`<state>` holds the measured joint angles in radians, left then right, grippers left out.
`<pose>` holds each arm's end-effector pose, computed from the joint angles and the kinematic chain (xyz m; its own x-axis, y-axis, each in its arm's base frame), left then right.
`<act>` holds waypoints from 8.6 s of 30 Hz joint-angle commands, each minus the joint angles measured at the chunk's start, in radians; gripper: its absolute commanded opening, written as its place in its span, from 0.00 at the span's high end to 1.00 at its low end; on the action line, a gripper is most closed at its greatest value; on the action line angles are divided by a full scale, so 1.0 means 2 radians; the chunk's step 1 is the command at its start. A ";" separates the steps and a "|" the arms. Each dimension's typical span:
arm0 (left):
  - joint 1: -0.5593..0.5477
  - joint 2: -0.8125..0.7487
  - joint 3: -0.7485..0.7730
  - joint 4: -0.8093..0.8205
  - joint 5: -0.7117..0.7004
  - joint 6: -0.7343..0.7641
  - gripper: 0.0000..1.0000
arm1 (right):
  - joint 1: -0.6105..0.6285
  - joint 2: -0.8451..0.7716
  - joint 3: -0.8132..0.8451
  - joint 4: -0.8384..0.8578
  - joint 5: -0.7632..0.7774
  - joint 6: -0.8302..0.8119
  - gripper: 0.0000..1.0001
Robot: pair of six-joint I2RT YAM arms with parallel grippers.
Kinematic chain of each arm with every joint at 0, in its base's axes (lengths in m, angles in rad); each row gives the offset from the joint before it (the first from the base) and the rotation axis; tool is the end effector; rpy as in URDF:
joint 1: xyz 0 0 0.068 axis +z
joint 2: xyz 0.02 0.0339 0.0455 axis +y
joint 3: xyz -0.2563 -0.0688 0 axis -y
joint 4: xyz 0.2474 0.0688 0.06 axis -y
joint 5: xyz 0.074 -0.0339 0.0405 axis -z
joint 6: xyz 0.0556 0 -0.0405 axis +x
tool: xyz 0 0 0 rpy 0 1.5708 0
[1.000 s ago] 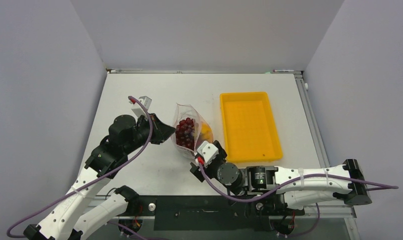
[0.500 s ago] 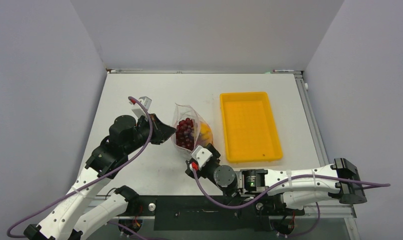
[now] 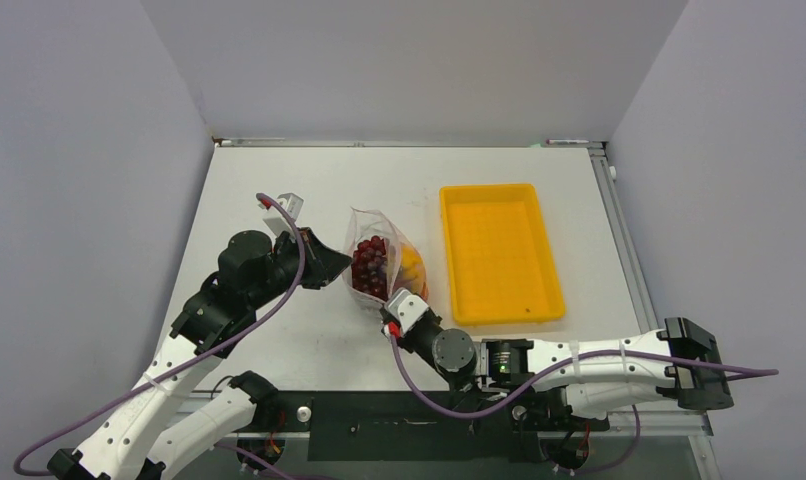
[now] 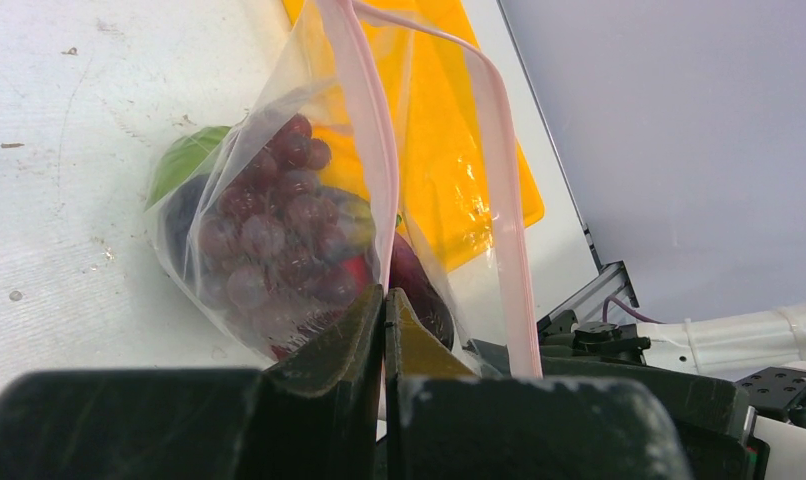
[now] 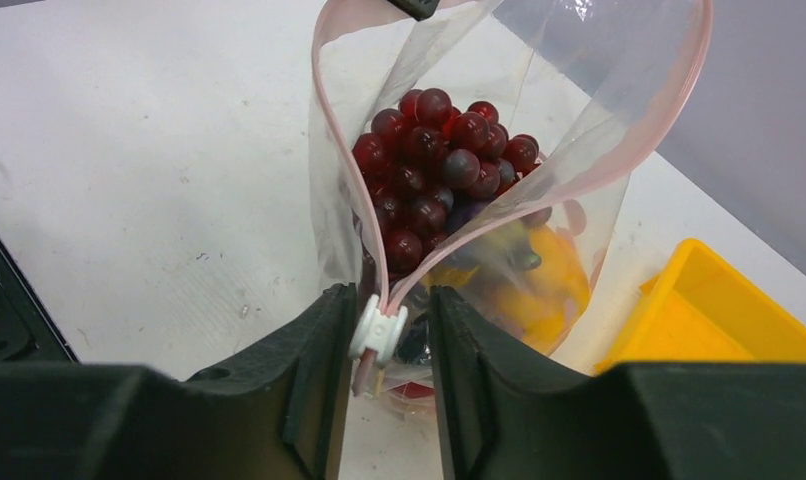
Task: Place the food in the zip-top bag and seal the zipper
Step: Adjust the zipper food storage bag at the center of the board, then zip the zipper food storage bag at the center of the board.
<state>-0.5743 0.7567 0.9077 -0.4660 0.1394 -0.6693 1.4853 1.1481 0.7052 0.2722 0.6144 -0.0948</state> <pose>0.1569 -0.1107 0.3460 -0.6066 -0.3393 -0.7190 0.3475 0.7002 -0.6237 0.0560 0.2780 0.2751 0.0580 -0.2287 -0.9718 -0.7636 0.6169 -0.1908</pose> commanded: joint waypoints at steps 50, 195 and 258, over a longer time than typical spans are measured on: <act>0.000 -0.092 0.108 -0.006 0.024 0.134 0.46 | -0.012 -0.079 0.233 -0.315 -0.350 -0.075 0.95; -0.054 -0.078 0.008 0.014 0.343 0.243 1.00 | -0.081 -0.023 0.264 -0.347 -0.405 0.025 0.73; -0.054 -0.029 0.013 0.128 0.424 0.205 0.61 | -0.081 -0.011 0.274 -0.341 -0.443 0.009 0.95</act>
<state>-0.6796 0.6945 0.9062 -0.2722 0.9493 -0.2485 1.3281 1.1389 1.2228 -0.4637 -0.2962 -0.0685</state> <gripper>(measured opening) 0.422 0.058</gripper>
